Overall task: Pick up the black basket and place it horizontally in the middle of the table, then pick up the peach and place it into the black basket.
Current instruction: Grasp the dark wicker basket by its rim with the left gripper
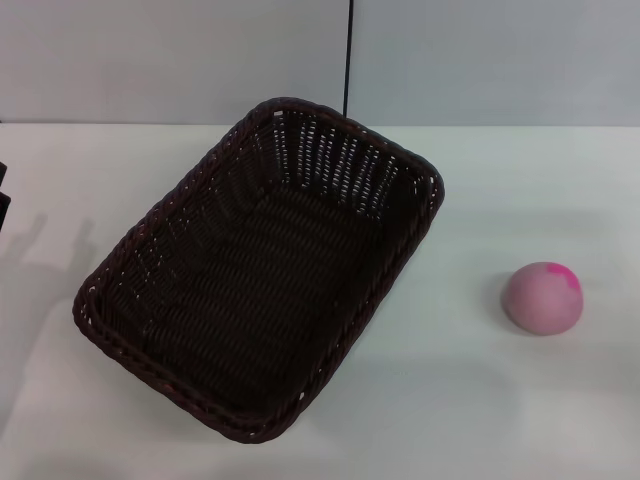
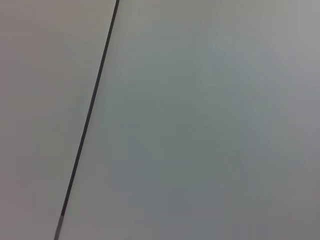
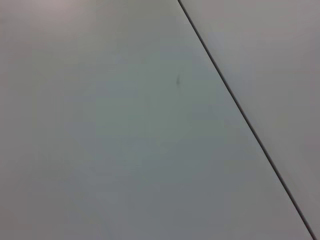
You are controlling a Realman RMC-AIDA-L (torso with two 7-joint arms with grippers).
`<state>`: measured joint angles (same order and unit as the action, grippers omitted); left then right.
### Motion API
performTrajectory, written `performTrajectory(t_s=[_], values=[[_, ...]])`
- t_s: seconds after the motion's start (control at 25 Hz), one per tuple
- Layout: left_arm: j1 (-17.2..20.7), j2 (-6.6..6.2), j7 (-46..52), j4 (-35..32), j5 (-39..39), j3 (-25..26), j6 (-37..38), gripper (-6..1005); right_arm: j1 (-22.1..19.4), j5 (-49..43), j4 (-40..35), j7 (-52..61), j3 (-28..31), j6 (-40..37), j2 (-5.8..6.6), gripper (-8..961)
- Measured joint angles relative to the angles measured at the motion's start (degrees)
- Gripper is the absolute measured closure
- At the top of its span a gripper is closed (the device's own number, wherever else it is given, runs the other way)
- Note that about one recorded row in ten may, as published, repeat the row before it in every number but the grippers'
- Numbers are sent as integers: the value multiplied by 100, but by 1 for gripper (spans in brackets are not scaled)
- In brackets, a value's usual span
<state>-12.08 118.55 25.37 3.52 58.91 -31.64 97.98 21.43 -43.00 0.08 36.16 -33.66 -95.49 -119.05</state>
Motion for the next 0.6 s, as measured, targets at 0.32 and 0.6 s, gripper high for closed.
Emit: performTrajectory(t_s=[0.32,0.6], values=[[16,-38,247,-182,16,-132,89,452,-11,-7,0,20,5,102,8,229],[235,-56,890,-975,27,-501,54,484,-232,-7,-155,152,15,30,15,232]])
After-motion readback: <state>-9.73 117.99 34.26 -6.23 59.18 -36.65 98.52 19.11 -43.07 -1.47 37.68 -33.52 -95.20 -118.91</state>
